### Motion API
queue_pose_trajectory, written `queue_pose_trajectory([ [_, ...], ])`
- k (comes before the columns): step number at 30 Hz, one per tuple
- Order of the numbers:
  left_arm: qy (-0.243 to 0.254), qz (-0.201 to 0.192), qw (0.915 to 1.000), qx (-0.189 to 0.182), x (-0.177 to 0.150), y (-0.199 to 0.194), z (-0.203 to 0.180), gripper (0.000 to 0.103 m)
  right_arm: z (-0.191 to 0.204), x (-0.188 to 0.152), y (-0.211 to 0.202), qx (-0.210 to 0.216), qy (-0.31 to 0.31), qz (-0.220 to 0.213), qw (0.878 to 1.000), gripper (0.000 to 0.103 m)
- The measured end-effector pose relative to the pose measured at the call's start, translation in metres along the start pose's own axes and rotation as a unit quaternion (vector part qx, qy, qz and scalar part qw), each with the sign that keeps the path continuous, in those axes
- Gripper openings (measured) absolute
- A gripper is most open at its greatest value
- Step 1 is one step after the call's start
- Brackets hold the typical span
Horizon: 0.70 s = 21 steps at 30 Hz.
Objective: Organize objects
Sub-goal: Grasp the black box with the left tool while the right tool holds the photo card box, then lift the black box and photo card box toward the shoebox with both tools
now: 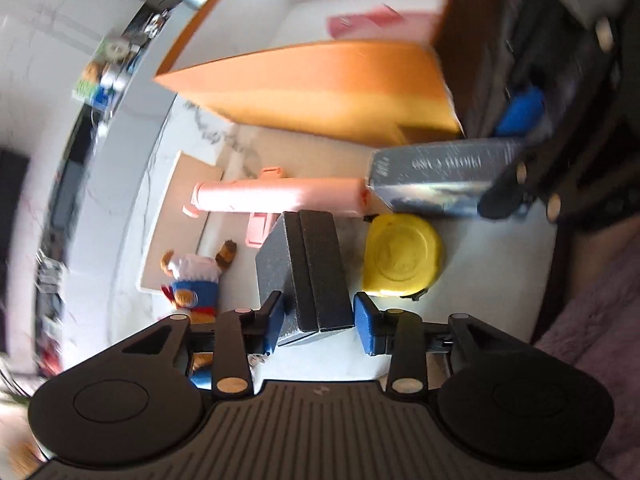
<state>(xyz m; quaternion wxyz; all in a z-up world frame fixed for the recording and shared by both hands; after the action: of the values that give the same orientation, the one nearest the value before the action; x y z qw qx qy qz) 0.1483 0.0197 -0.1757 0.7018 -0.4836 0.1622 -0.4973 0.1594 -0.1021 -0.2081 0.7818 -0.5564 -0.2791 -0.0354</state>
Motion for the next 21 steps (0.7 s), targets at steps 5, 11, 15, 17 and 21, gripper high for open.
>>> queue_pose_trajectory([
  [5, -0.147, -0.005, 0.9824, -0.115, 0.002, -0.022, 0.024, 0.043, 0.002, -0.002, -0.005, -0.006, -0.004, 0.018, 1.000, 0.028],
  [11, -0.305, 0.005, 0.9267, -0.220, -0.007, -0.024, 0.053, 0.043, 0.003, -0.006, -0.007, -0.019, -0.017, 0.036, 0.999, 0.026],
  [15, -0.347, 0.021, 0.9142, -0.208, -0.026, -0.011, 0.069, 0.042, 0.003, -0.006, -0.007, -0.023, -0.020, 0.035, 0.999, 0.026],
  [17, -0.355, 0.029, 0.9099, -0.213, -0.033, -0.007, 0.066, 0.042, 0.004, -0.006, -0.006, -0.021, -0.021, 0.037, 0.999, 0.027],
  [21, -0.344, 0.034, 0.9161, -0.203, -0.039, -0.007, 0.063, 0.043, 0.005, 0.001, -0.008, -0.007, -0.015, 0.027, 0.999, 0.031],
])
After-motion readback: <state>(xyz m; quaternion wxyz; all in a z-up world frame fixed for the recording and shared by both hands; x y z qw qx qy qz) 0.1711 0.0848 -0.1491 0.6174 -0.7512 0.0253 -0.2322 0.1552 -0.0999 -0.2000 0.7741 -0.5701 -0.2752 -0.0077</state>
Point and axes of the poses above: each gripper's, at about its wrist camera, not at the fingertips, and y roughly the way its jaws point, z to its left, x to its top, the point moved 9 cm from there along y, roughly the way its jaws point, and after that the axes turned 3 degrees about -y, right-handed, at the moved point
